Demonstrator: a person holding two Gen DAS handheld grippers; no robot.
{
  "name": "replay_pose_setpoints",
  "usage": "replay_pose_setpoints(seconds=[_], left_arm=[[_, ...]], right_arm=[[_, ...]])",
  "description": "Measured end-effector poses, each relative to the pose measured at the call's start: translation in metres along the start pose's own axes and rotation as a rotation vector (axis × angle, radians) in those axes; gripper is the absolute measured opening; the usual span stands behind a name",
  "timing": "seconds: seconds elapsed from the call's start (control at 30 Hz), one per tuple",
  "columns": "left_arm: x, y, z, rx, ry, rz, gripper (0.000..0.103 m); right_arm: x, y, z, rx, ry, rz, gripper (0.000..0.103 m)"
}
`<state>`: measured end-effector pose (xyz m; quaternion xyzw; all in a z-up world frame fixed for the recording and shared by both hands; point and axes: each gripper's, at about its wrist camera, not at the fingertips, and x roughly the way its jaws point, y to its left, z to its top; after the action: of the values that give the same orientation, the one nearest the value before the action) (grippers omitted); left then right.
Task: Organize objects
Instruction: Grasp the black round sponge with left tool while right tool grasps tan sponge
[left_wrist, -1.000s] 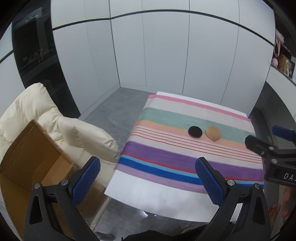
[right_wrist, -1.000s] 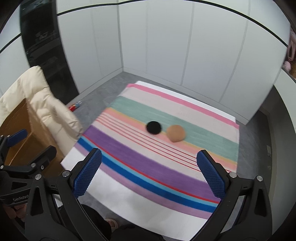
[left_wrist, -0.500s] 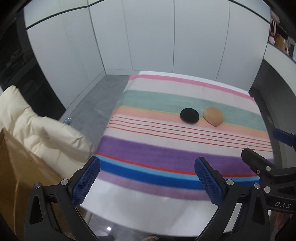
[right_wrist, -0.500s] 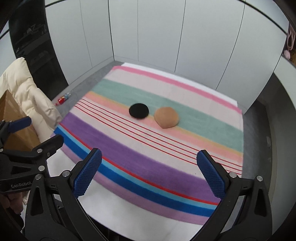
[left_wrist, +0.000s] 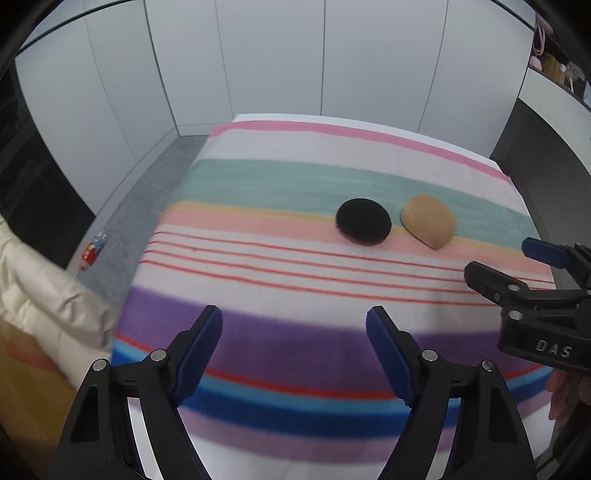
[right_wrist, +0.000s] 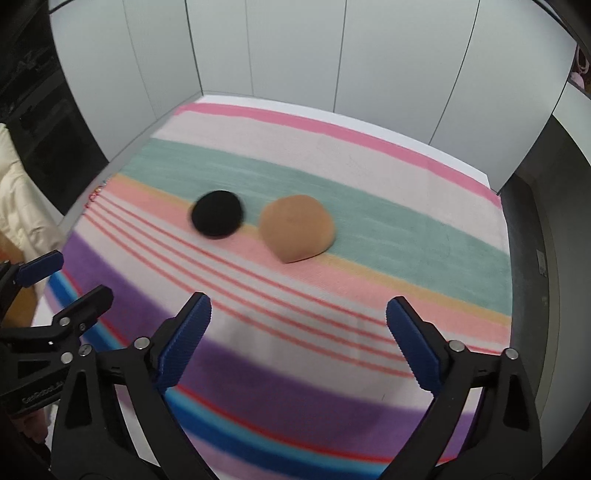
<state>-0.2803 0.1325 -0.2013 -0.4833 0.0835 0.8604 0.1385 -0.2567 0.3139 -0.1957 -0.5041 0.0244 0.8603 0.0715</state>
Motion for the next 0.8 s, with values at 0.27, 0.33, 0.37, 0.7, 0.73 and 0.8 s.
replay_pose_setpoints(seconds=[0.27,0.33,0.37,0.7,0.73,0.8], left_arm=[[0.046,-0.014,0.022,0.001,0.003,-0.034,0.077],[0.054,-0.014,0.027,-0.009,0.001,-0.036,0.077],[0.057,-0.014,0.029,-0.011,0.003,-0.040,0.077],[0.082,-0.030,0.046,0.053,0.007,-0.101,0.080],[0.084,-0.033,0.048,0.056,0.011,-0.104,0.080],[0.088,-0.039,0.052,0.060,0.006,-0.098,0.082]], right_arm=[[0.047,-0.005,0.011,-0.006,0.012,0.014,0.095],[0.058,-0.002,0.016,-0.011,0.015,0.022,0.093],[0.064,-0.001,0.018,-0.014,0.018,0.027,0.092],[0.075,-0.003,0.035,-0.080,-0.066,0.074,0.065],[0.074,-0.006,0.034,-0.076,-0.067,0.076,0.065],[0.072,-0.010,0.031,-0.070,-0.064,0.068,0.063]])
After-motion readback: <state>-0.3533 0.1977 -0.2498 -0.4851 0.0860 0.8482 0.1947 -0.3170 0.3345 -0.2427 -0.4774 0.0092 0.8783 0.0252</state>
